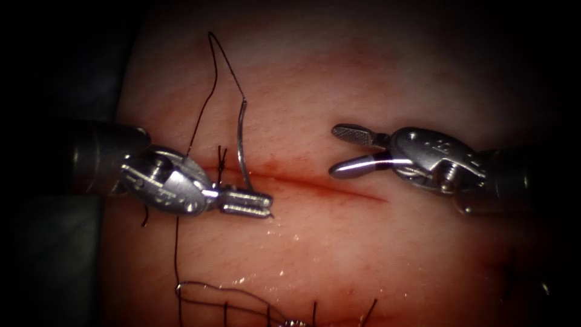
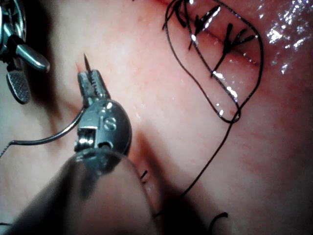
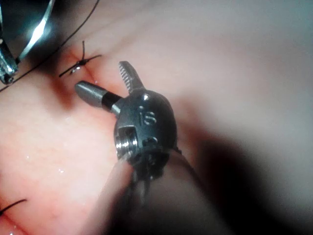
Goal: Wound Closure
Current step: Hand over the needle to the right driver.
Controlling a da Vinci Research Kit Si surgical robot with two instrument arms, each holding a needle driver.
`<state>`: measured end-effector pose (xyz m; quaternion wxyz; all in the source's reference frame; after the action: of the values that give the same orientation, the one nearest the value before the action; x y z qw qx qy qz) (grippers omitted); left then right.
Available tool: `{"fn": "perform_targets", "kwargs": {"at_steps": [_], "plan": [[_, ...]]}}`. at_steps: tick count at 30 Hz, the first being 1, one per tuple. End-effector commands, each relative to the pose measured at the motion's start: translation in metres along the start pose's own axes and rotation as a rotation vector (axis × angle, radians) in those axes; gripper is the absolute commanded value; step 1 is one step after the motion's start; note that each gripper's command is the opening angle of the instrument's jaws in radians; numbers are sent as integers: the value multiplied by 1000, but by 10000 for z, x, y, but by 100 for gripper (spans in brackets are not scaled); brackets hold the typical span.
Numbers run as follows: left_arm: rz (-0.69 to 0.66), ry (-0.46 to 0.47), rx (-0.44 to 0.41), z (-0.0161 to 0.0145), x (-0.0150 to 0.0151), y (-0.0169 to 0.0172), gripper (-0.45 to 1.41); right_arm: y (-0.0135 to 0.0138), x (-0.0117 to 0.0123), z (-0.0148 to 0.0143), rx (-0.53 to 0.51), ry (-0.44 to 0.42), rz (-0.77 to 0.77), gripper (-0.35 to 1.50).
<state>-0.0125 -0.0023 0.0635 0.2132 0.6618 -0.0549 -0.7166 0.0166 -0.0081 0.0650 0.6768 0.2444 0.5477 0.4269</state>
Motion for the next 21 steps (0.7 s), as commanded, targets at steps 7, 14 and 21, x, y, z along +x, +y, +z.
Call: {"fn": "perform_targets", "kwargs": {"at_steps": [7, 14, 21], "plan": [[63, 116, -12, 2, 0, 3, -45, -19, 0, 32, 145, 33, 249, 108], [116, 125, 32, 2, -2, 4, -45, -31, 0, 51, 185, 88, 377, 118], [144, 134, 45, 1, 4, 5, -45, -39, 1, 69, 188, 116, 425, 121]]}}
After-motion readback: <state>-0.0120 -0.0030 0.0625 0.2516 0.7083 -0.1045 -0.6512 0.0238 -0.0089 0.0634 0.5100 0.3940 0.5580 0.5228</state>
